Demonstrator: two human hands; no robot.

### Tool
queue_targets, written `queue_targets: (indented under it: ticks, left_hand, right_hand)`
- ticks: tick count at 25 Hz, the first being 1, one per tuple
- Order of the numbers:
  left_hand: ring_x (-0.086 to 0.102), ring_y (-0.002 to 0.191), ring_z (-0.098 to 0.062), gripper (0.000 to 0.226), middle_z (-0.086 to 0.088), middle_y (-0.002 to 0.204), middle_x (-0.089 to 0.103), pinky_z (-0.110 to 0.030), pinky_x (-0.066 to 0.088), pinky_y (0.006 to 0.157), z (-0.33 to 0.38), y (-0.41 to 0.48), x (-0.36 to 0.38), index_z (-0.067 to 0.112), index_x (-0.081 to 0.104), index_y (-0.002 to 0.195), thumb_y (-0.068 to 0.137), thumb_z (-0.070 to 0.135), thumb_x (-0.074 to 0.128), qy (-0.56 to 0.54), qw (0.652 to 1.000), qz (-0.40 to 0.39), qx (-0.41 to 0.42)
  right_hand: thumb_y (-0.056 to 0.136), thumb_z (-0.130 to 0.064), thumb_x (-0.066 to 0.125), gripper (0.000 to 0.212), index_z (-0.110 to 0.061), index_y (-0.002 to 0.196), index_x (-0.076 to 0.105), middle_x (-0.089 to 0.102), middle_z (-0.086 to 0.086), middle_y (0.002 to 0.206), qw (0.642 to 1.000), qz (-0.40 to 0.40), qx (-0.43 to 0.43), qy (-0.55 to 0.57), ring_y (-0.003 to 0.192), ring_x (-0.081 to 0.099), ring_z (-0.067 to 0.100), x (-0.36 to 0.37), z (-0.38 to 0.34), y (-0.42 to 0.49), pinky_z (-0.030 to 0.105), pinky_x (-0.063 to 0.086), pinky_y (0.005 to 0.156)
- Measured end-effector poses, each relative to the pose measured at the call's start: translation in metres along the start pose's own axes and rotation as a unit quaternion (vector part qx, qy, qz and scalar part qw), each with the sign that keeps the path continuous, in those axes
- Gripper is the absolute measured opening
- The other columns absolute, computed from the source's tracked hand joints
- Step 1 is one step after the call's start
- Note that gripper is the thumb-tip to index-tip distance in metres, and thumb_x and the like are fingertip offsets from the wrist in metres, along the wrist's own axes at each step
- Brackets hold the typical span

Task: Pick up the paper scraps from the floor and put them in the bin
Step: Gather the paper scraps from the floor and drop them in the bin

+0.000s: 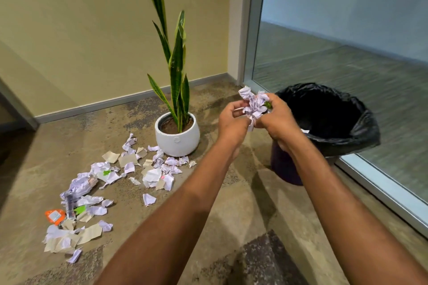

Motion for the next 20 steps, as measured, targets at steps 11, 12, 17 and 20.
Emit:
queue_targets:
  ticks: [11,12,17,20]
  left_hand:
    - [0.067,0.094,-0.025,0.031,-0.019,0.122,0.072,-0.048,0.057,0.098,0.003,0.018,0.126,0.01,0.062,0.129,0.101,-0.002,0.056,-0.055,0.979,-0.158,-0.115]
    - [0.064,0.098,-0.027,0.027,-0.017,0.122,0.069,-0.048,0.056,0.098,-0.001,0.02,0.131,0.012,0.061,0.126,0.102,0.002,0.057,-0.054,0.977,-0.159,-0.129]
    - [0.038,0.149,-0.04,0.045,-0.016,0.161,0.04,-0.053,0.047,0.114,-0.012,0.027,0.136,0.012,0.052,0.146,0.104,0.023,0.064,-0.064,0.97,-0.165,-0.165]
    - [0.045,0.146,-0.041,0.039,-0.018,0.158,0.045,-0.051,0.049,0.112,-0.011,0.03,0.123,0.012,0.056,0.14,0.103,0.022,0.063,-0.083,0.97,-0.164,-0.158]
  right_hand:
    - [0.085,0.017,0.056,0.041,-0.018,0.104,0.065,0.07,0.006,0.084,0.971,0.178,0.124,0.101,0.056,0.065,0.013,-0.118,0.008,0.012,0.028,0.056,0.048]
    - [0.086,0.016,0.054,0.042,-0.018,0.108,0.064,0.068,0.007,0.089,0.967,0.187,0.14,0.104,0.061,0.065,0.015,-0.122,0.013,0.012,0.028,0.056,0.051]
    - [0.085,0.009,0.055,0.046,-0.02,0.119,0.064,0.062,0.009,0.098,0.958,0.198,0.177,0.106,0.089,0.06,0.024,-0.135,0.03,0.014,0.048,0.063,0.079]
    - [0.083,0.006,0.058,0.04,-0.021,0.111,0.069,0.065,0.006,0.098,0.954,0.22,0.176,0.1,0.091,0.061,0.022,-0.133,0.034,0.017,0.052,0.063,0.079]
Point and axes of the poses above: each hand's wrist, its own y-axis towards the middle knuckle, its own x-axis out of the palm, z = x × y, the point moved 3 cm from there along y, towards the middle knuckle
